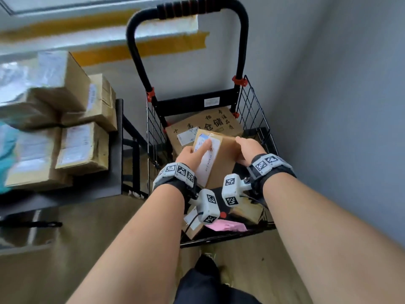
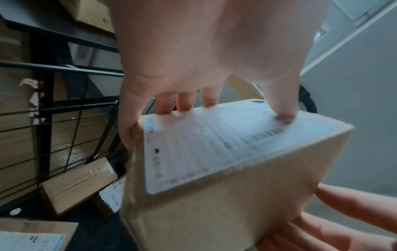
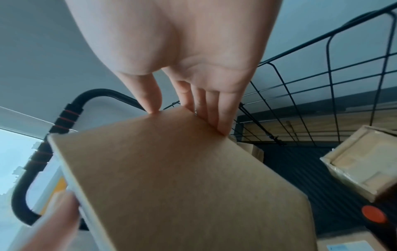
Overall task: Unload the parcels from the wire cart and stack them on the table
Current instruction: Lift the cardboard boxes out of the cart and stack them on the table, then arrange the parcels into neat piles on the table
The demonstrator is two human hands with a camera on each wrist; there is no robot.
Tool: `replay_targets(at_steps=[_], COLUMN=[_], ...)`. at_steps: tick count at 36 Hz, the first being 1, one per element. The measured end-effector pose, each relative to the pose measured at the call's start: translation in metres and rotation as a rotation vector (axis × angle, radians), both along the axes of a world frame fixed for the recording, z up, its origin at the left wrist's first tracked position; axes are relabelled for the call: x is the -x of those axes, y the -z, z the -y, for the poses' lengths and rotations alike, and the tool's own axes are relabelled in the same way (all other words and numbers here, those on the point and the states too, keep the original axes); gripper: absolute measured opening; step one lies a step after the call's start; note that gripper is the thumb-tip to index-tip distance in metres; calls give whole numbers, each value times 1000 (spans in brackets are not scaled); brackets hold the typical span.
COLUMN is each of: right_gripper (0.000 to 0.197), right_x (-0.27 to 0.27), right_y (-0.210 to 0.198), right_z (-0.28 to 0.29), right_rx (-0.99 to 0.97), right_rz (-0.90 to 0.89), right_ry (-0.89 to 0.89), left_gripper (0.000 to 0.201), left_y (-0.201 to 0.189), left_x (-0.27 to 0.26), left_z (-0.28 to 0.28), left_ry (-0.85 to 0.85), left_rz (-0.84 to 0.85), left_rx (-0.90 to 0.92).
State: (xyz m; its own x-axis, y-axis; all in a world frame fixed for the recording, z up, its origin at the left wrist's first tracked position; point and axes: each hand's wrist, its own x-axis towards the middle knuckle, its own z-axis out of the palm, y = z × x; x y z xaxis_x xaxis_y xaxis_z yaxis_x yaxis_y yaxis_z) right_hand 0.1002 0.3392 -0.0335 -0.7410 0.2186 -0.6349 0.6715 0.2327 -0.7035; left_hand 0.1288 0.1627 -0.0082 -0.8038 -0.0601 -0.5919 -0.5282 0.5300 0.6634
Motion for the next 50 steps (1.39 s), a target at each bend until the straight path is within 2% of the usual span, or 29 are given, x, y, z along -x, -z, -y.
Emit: replay_targets(at_steps=[2, 4, 6, 8, 10, 16, 21, 23, 26, 28, 31, 34, 36, 39, 42, 45, 46, 49, 50], right_gripper=[42, 39, 39, 53, 72, 75, 100, 101, 108, 121, 130, 123, 111, 107, 116, 119, 118, 114, 114], right_x=[-10, -17, -24, -33, -42, -74, -85, -87, -89, -89, -81, -79, -78, -78, -76, -74, -73, -71, -70], right_y=[-11, -22, -30, -35, -37, -74, -93, -97, -103, -108, -107, -114, -118, -121, -117, -114, -114, -111, -110], right_z=[4, 8, 12, 17, 24, 67, 98, 114, 142, 163, 200, 243, 273, 322, 368, 409, 422, 453, 461], right_rx=[21, 34, 51, 73, 106, 189, 136, 116, 157, 158, 150, 180, 230, 259, 278, 300, 307, 311, 301], right_rz=[-6, -7, -12, -37, -55, -78, -116, -137, -157, -148, -150, -159, -160, -155, -130, -123, -126, -138, -138], right_ry=[-40, -52, -48, -80, -93, -153, -261, -282, -263, -288, -314, -305, -267, -233, -233, -245, -245, -238, -241], left_gripper=[50, 49, 40, 25, 20, 10, 19, 31, 30, 33, 41, 58, 81, 92, 86, 51, 49, 74, 76], left_y=[-10, -15, -20, -28, -37, -59, -68, -71, -79, -83, -84, -85, -79, -57, -76, -92, -92, -79, -73], left_x=[-12, -24, -38, -53, -66, -100, -115, -119, -123, -123, -120, -116, -109, -94, -101, -107, -106, -99, -96], left_z=[3, 8, 14, 20, 27, 53, 81, 96, 121, 141, 178, 217, 246, 299, 339, 378, 391, 426, 436], left_ry=[-34, -73, -130, -196, -242, -351, -407, -420, -449, -513, -647, -719, -748, -762, -703, -663, -654, -632, -623], left_rz=[-21, -40, -75, -110, -152, -160, -207, -247, -297, -317, -322, -309, -294, -256, -276, -308, -303, -291, -291], left_rx=[-5, -25, -63, -95, -119, -204, -249, -247, -243, -223, -195, -228, -275, -316, -269, -228, -219, -234, -226])
